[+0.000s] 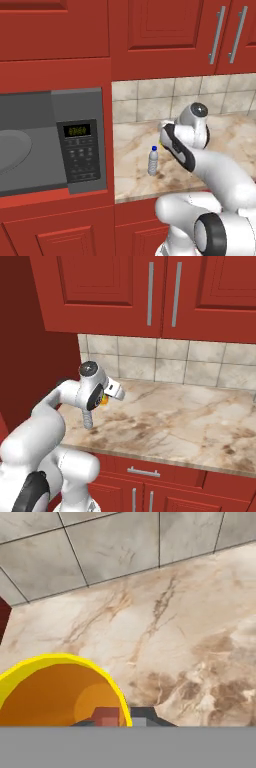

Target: Place the microwavable item in the microwave. Then, close the microwave door and press the start button.

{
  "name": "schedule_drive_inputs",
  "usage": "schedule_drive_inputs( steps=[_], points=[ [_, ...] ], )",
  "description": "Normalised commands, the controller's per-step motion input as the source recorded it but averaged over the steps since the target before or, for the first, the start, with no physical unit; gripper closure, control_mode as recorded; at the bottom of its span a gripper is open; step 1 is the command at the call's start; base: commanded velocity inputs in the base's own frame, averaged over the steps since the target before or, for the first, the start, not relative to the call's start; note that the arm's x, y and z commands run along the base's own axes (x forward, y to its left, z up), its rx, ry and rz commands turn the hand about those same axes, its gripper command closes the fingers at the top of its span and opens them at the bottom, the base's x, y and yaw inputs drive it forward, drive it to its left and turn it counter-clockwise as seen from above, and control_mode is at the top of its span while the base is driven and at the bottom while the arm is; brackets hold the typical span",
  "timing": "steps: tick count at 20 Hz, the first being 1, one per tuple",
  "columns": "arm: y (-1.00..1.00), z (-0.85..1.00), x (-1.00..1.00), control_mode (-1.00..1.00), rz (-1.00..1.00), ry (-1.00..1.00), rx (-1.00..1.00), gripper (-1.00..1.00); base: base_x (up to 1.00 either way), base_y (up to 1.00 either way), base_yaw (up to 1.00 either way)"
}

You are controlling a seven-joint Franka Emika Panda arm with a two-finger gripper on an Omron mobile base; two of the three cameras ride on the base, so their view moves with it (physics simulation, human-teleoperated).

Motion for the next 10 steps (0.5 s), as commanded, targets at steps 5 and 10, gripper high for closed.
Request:
schedule_drive_inputs(
  steps=[5, 10],
  points=[
    [-0.2, 0.88, -0.84, -1.0, -0.21, -0.09, 0.0, 1.0, 0.0, 0.0, 0.0],
    [-0.04, 0.43, -0.57, -1.0, -0.04, 0.01, -0.03, 1.0, 0.0, 0.0, 0.0]
  ],
)
